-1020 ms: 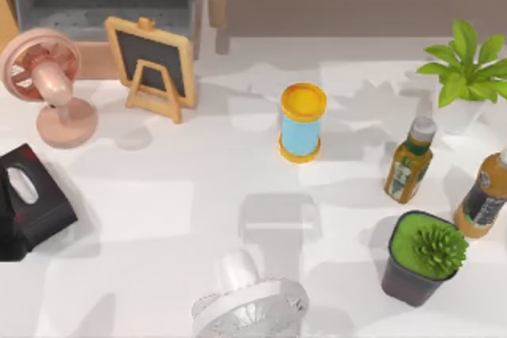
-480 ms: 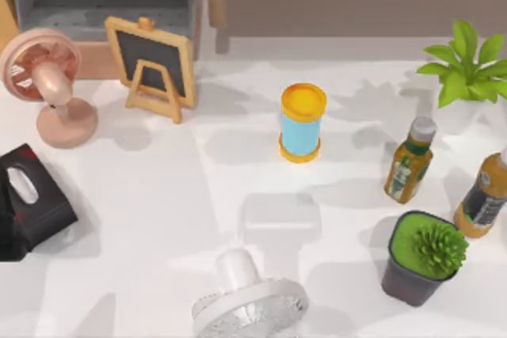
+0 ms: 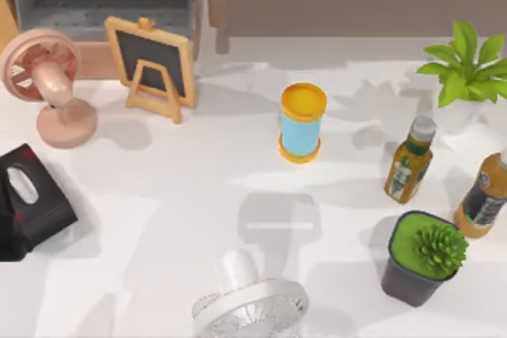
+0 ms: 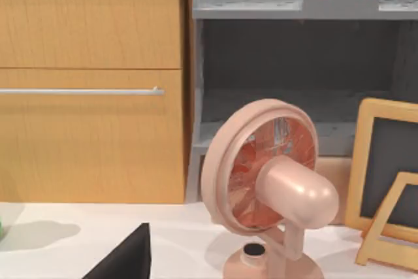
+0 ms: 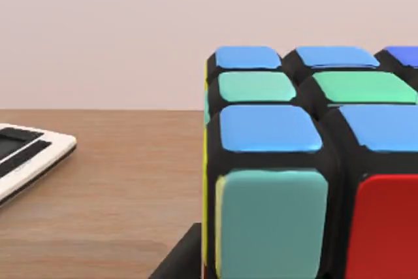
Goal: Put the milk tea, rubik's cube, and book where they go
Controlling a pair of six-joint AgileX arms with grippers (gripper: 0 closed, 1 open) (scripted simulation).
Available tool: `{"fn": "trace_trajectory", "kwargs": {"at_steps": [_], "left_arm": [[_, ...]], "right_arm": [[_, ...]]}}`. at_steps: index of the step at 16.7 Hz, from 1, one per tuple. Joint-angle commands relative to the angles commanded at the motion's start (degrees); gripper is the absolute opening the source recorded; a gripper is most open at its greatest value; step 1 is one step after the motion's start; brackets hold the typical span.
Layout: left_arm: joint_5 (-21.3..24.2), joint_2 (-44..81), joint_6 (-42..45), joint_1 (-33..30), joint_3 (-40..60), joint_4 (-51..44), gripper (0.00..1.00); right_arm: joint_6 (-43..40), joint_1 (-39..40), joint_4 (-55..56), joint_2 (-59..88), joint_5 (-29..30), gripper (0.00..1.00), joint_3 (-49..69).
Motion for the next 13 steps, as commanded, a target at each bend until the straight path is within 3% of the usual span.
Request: {"fn": "trace_trajectory", "kwargs": {"at_steps": [4,13], "left_arm": [[0.0,0.0,0.0,0.0,0.0,0.0,1.00],[0.0,0.0,0.0,0.0,0.0,0.0,1.00]], "right_arm": [[0.1,0.0,-0.2,0.2,0.0,0.00,0.0],[0.1,0.0,-0.2,0.2,0.0,0.68,0.0]]}}
